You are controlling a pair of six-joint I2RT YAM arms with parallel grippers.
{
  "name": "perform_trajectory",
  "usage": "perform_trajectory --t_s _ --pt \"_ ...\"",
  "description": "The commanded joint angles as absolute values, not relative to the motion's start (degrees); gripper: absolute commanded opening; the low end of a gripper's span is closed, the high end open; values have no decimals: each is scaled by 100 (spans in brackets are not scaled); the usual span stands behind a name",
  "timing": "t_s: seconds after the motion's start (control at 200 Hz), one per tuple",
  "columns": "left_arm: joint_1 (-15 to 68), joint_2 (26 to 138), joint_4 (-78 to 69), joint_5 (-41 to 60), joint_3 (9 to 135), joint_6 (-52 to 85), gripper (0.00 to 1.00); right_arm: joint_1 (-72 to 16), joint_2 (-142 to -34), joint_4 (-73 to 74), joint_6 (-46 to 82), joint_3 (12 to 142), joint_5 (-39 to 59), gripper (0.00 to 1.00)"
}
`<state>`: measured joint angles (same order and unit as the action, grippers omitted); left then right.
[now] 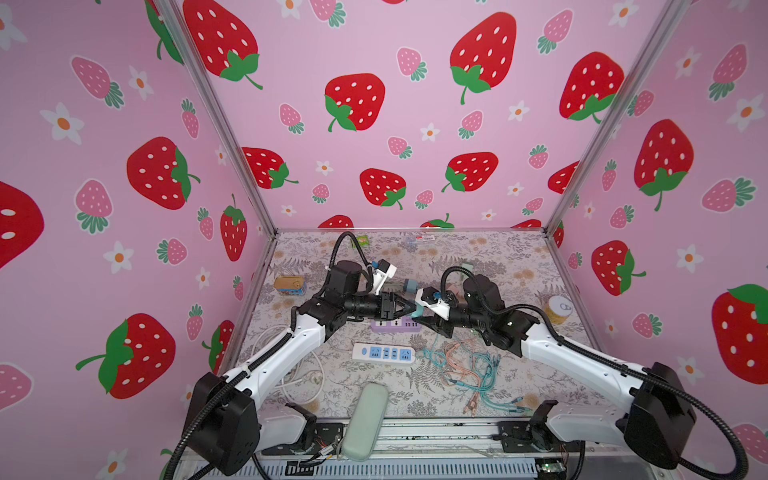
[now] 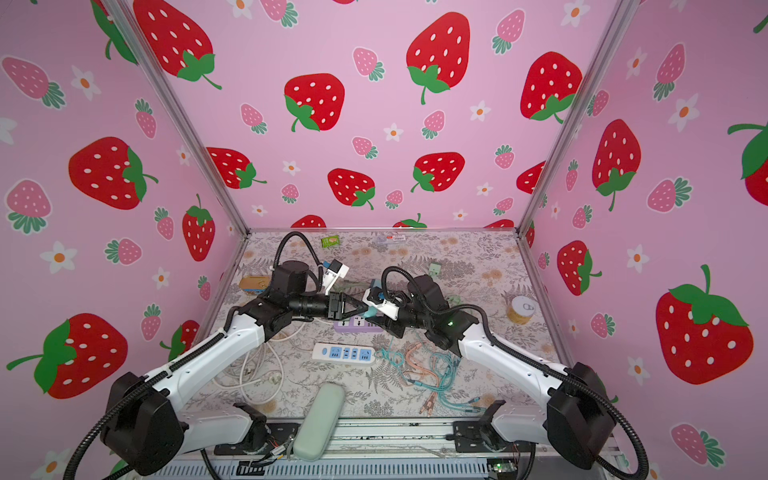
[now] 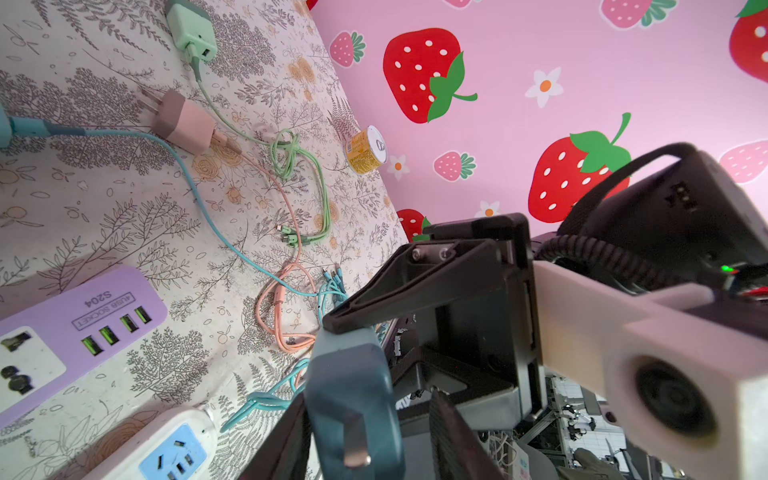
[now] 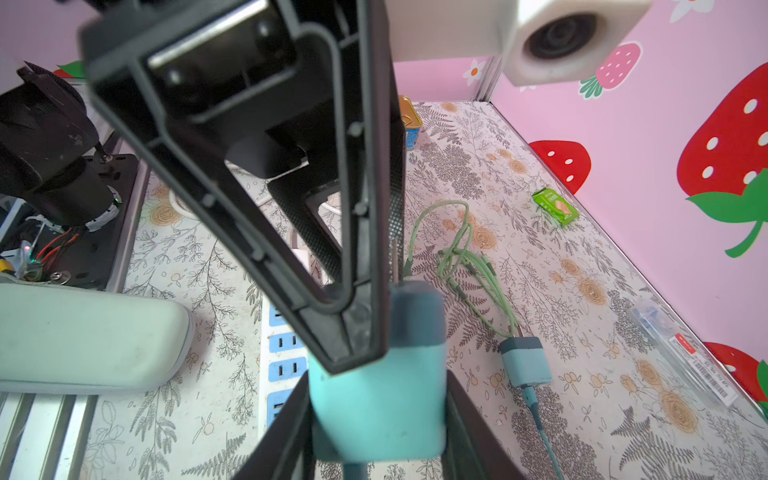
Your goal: Insert the plug
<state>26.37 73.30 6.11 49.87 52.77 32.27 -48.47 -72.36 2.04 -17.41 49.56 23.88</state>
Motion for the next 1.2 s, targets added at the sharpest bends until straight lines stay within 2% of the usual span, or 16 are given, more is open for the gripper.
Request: perform_trajectory --t_s 0.0,0.27,0.495,0.625,0.665,0.78,0.98,1.105,1.195 --pt "2672 7335 620 5106 5550 3161 40 -4895 -7233 133 -1889 5183 2312 27" --pt "2677 7315 671 5058 5565 3129 22 -4906 -7208 132 -1815 5177 2158 31" --pt "2670 7286 644 4970 5568 3104 11 -4909 -6972 259 -1564 4998 2001 42" --pt "2670 7234 524 4882 5530 3119 7 -4912 -6751 306 -1364 4898 1913 51" --pt "2674 7225 488 4851 5530 3113 5 -4907 -6659 314 -1295 4866 1884 57" --pt "2672 7233 390 4757 5515 3113 0 -4901 -6441 362 -1039 4786 1761 63" --pt "2672 7286 65 4684 5476 3148 0 -4898 -5983 393 -659 4585 1332 63" --pt "2672 7235 -277 4525 5416 3156 0 -4891 -5663 713 -272 4182 1668 63" --pt "2672 7233 -601 4461 5408 3224 0 -4900 -5537 883 3 3973 1830 58"
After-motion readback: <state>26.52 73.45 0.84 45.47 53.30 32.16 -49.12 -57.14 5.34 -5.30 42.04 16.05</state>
